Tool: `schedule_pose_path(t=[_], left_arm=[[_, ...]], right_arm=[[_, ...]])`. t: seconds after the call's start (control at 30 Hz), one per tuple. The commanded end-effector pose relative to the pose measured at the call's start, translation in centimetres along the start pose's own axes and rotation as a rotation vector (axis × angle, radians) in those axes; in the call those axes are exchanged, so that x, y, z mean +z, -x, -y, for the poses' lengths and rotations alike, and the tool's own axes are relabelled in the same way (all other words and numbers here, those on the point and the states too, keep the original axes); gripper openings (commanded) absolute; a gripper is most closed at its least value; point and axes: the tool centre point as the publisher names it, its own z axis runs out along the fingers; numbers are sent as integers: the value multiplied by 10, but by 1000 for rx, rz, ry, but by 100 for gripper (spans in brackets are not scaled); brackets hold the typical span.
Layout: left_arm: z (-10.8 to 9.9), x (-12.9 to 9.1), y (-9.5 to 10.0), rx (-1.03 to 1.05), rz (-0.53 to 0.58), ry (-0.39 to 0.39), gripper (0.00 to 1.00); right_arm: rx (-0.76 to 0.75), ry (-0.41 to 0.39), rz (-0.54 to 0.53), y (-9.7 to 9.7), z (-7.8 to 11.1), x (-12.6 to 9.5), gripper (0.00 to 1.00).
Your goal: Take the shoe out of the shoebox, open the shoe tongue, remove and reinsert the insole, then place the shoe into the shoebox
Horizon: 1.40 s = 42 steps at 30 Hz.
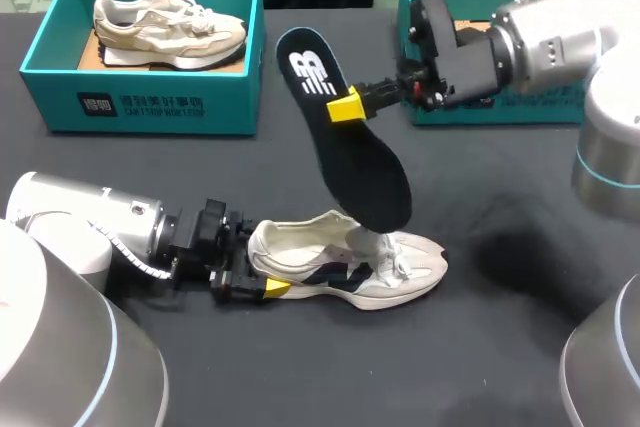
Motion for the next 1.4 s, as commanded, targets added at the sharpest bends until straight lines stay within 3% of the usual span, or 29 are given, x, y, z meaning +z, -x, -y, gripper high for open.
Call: schedule_pose_path(t=[0.03, 0.33, 0.53, 0.7, 0.77, 1.2, 1.4], left_arm=[[-4, 3, 1, -1, 1, 1, 0], [-4, 3, 1, -1, 1, 1, 0], [-4, 3, 1, -1, 1, 1, 0], [-4, 3, 1, -1, 1, 1, 0], [-4, 3, 1, -1, 1, 1, 0], [-4, 3, 1, -1, 1, 1, 0], [-4, 3, 1, -1, 1, 1, 0]], right_arm=[[-3, 96, 84, -24, 17, -13, 0], [-3, 96, 84, -24, 17, -13, 0], [36, 160, 158, -34, 6, -38, 0], [32, 200, 161, -57, 1, -60, 0], [49, 167, 146, -66, 2, -72, 0], [49, 167, 146, -66, 2, -72, 0], [28, 280, 209, -89, 10, -100, 0]])
